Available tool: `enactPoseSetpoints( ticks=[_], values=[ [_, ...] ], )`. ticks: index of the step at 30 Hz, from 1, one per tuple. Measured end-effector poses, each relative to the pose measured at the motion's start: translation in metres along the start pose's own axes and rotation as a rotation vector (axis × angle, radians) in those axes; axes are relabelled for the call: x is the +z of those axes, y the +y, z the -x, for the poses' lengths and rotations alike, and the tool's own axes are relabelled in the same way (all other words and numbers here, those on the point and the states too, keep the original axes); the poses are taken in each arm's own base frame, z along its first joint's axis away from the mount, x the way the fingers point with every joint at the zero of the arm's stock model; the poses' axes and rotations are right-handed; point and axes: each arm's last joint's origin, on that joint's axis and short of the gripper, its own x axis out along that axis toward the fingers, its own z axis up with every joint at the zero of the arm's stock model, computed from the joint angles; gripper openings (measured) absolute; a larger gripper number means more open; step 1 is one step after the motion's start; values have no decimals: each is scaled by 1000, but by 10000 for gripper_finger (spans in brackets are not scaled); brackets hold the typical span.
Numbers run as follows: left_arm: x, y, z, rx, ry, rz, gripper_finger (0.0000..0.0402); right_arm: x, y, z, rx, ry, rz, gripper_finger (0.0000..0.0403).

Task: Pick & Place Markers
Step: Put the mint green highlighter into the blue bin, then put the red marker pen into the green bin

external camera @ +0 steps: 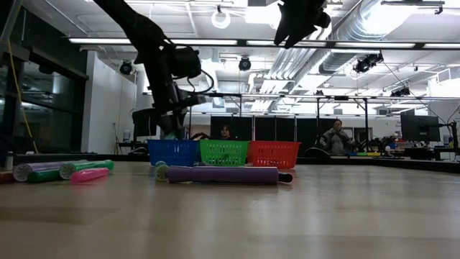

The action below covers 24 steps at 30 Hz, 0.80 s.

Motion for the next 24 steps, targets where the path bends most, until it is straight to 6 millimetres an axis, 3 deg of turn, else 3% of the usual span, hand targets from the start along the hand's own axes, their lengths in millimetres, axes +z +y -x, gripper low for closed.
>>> enactPoseSetpoints(
  ticks=[5, 12, 18, 24],
  values=[
    [-1, 1, -4, 13, 13, 16, 56, 0, 0, 0, 0, 0, 8, 232],
    [-1, 0, -4, 12, 11, 18, 157, 0, 0, 0, 0, 0, 20, 232],
    [0, 0, -3, 14, 15, 12, 178, 0, 0, 0, 0, 0, 20, 232],
    [13, -9, 27, -36, -49, -74, 179, 0, 0, 0, 3, 1, 10, 232]
  ],
)
